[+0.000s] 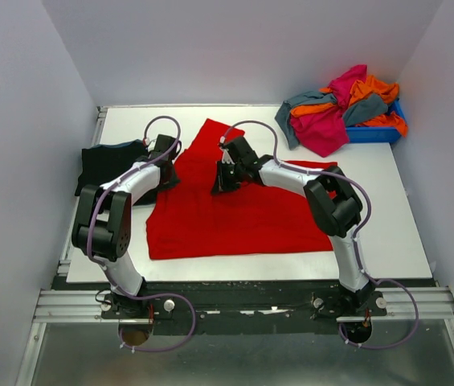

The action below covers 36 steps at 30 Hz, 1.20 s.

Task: Fold and stack the t-shirts
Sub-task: Fold the flattened tshirt in 1/3 of the way

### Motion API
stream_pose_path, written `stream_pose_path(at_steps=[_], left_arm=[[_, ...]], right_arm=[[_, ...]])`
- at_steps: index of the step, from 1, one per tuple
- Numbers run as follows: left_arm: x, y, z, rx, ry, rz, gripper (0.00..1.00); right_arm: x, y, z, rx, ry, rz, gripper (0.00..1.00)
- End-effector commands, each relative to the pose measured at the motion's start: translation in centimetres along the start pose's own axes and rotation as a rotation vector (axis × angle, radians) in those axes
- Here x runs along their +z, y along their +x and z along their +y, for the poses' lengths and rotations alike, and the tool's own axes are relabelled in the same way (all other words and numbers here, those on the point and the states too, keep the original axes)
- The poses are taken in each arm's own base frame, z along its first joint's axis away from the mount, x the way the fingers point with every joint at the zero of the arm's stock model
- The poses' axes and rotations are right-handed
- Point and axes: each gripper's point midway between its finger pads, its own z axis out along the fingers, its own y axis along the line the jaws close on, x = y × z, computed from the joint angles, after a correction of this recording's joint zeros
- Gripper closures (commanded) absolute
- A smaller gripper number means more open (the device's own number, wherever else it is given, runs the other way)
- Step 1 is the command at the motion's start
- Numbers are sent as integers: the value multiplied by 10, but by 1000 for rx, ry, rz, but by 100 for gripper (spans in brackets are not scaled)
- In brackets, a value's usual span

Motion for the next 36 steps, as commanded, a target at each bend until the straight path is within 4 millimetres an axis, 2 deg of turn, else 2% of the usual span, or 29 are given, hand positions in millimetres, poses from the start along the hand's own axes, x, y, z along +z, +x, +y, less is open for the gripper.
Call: stream_pose_path(at_steps=[1, 10, 17, 18, 20, 21, 23, 26, 30, 36], left_arm=[[-17, -17, -5, -2, 10, -46, 100], [-35, -42, -14, -1, 27, -91, 100], [-37, -49, -18, 8, 35, -94, 100], [-35, -46, -19, 15, 39, -81, 98], [-29, -38, -20, 24, 33, -48, 78], [-25, -34, -19, 26, 30, -37, 73], [-18, -26, -17, 32, 14, -16, 64], [-10, -16, -12, 38, -9, 0, 57], [-1, -9, -7, 43, -36, 5, 56], [10, -4, -8, 47, -40, 23, 56]], right_arm=[[-13, -9, 7, -1, -24, -32, 99], [-25, -15, 2, 21, -17, -65, 99], [-29, -18, 5, 8, -31, -80, 99], [-28, -19, 4, 9, -27, -82, 99], [-25, -16, 3, 11, -31, -69, 99], [-24, -16, 5, 16, -41, -64, 99], [-22, -14, 6, 19, -52, -53, 99], [-22, -15, 4, 17, -45, -58, 99], [-21, -14, 4, 18, -46, -54, 99], [-19, -13, 3, 21, -47, -50, 99]])
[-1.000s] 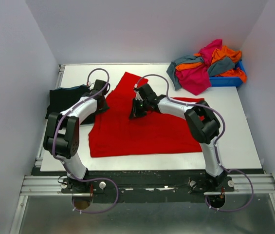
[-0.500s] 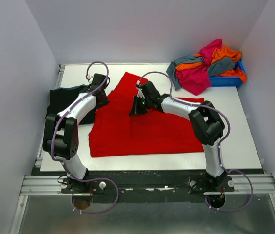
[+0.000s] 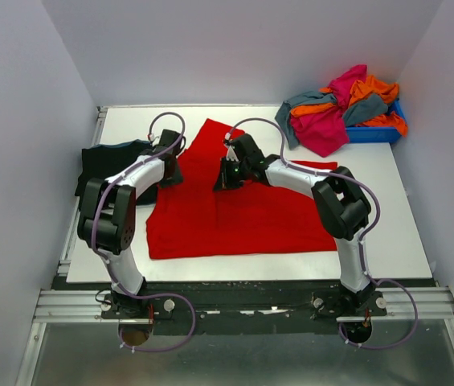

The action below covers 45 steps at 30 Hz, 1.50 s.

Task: Fold and stack the t-shirts
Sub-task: Fold the flattened tshirt in 1/3 of the way

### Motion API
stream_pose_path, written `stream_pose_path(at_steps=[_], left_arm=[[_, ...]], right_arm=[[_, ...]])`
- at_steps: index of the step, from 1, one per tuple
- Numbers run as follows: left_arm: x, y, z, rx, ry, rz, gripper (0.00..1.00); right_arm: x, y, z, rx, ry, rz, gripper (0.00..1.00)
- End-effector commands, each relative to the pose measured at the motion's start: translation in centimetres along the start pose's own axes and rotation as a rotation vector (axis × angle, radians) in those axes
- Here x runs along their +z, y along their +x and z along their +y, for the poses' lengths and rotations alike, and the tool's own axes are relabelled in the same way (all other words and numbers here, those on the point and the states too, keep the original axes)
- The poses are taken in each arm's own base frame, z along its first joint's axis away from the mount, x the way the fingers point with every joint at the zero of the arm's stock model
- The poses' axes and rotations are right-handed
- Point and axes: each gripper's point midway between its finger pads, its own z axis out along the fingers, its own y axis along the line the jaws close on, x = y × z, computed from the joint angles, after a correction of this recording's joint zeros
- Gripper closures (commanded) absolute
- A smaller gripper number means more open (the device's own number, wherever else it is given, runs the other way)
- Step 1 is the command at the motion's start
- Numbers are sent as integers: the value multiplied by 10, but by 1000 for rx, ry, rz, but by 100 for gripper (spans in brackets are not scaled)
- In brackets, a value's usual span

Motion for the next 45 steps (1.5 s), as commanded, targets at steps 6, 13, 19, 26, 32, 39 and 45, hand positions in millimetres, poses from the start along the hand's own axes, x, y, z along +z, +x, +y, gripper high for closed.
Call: stream_pose_path(at_steps=[6, 13, 19, 26, 32, 39, 45], left_arm=[[19, 10, 3, 6, -35, 17, 51], [21, 14, 1, -3, -21, 24, 71], [11, 10, 4, -9, -19, 3, 99], [-5, 6, 6, -13, -1, -25, 100], [-17, -2, 4, -23, 14, -38, 100], [-26, -13, -2, -32, 37, -59, 100], [-12, -3, 0, -20, 14, -21, 70]], right_arm=[[1, -3, 2, -1, -24, -3, 99], [2, -3, 3, 1, -27, -2, 99], [3, -3, 1, 2, -26, 1, 99], [1, -4, 2, 5, -28, -2, 99], [-4, -6, 4, 0, -28, -14, 99], [-12, -10, 5, -3, -27, -40, 99], [-8, -8, 4, 0, -37, -27, 99]])
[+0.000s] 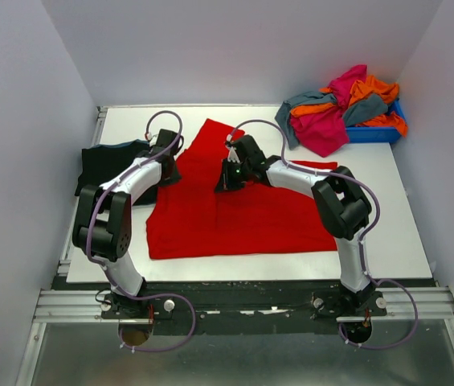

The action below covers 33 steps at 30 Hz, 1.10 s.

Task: Fold and stack the t-shirts
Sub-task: Fold the flattened tshirt in 1/3 of the way

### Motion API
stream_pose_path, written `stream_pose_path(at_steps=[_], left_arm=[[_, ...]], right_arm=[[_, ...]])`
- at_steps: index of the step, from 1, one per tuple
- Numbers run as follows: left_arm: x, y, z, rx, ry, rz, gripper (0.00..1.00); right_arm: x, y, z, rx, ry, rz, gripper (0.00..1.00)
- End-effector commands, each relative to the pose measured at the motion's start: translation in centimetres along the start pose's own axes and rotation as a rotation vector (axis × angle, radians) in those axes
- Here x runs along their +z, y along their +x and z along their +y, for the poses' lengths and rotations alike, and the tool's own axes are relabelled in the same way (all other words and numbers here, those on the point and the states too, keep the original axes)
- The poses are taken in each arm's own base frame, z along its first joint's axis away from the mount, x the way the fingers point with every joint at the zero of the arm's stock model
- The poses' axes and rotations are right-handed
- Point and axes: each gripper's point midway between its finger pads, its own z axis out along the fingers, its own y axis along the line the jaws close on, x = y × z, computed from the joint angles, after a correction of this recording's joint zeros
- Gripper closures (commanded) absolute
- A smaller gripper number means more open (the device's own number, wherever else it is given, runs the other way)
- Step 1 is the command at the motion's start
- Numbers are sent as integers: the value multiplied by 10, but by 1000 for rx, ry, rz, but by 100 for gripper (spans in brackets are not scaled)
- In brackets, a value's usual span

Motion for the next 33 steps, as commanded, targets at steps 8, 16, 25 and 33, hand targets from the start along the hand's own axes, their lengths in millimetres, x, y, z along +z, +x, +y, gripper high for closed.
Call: stream_pose_path(at_steps=[8, 16, 25, 33], left_arm=[[23, 12, 1, -46, 3, 12, 53], [36, 20, 0, -79, 18, 18, 54], [21, 8, 2, -94, 26, -32, 85], [10, 6, 4, -89, 38, -43, 100]], right_arm=[[-8, -12, 11, -9, -40, -38, 99], [-6, -12, 9, -9, -37, -36, 99], [-5, -12, 10, -8, -43, -31, 99], [-4, -10, 8, -6, -39, -28, 99]])
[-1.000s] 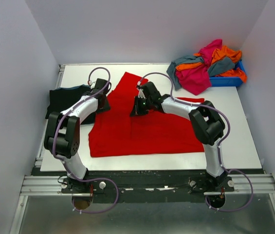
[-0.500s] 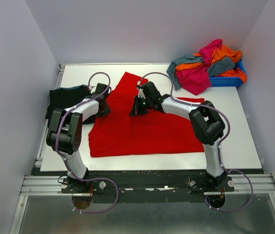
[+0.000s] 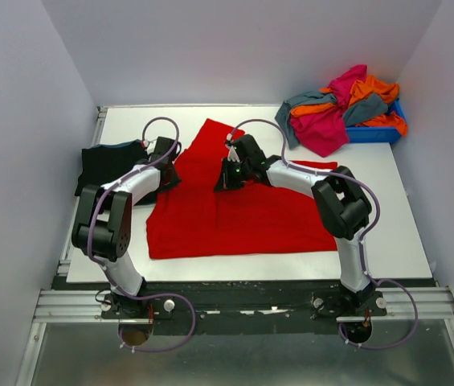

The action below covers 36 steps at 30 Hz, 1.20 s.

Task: Fold and stack the t-shirts
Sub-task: Fold the flattened tshirt in 1/3 of the way

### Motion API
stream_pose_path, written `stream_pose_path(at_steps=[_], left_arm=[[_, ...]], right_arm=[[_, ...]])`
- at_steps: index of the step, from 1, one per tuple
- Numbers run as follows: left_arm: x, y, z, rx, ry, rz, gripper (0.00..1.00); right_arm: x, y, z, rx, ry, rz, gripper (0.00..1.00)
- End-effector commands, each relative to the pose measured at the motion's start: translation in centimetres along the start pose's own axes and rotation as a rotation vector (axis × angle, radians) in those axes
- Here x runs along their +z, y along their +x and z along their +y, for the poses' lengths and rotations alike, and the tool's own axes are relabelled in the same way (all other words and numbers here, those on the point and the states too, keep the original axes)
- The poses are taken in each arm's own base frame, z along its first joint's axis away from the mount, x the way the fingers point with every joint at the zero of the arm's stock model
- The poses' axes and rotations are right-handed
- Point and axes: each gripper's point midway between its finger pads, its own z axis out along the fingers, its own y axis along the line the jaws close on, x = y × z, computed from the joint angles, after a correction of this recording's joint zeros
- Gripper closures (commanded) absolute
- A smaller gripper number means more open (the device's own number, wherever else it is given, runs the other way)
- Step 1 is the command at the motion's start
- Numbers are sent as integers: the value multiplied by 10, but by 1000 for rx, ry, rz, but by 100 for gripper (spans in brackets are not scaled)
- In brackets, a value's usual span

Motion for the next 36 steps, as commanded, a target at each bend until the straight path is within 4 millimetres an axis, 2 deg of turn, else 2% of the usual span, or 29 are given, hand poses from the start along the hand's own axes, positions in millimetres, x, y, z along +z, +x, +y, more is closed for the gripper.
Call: stream_pose_path(at_steps=[1, 8, 23, 30, 31, 33, 36], left_arm=[[-11, -3, 2, -5, 12, -17, 100], [-14, -1, -1, -4, 32, -7, 100], [-43, -38, -14, 23, 54, -61, 100], [-50, -44, -18, 27, 72, -66, 100], [-49, -42, -19, 34, 74, -53, 98], [-41, -34, -17, 42, 57, -19, 79], [-27, -19, -13, 35, 50, 4, 57]], right_arm=[[-4, -8, 6, -8, -26, -19, 99], [-4, -8, 6, -8, -27, -20, 99], [-13, -15, 4, -9, -13, -53, 99], [-18, -18, 6, -22, -16, -70, 99], [-17, -17, 6, -21, -17, -66, 99], [-16, -17, 4, -15, -17, -63, 99], [-14, -16, 5, -12, -27, -53, 99]])
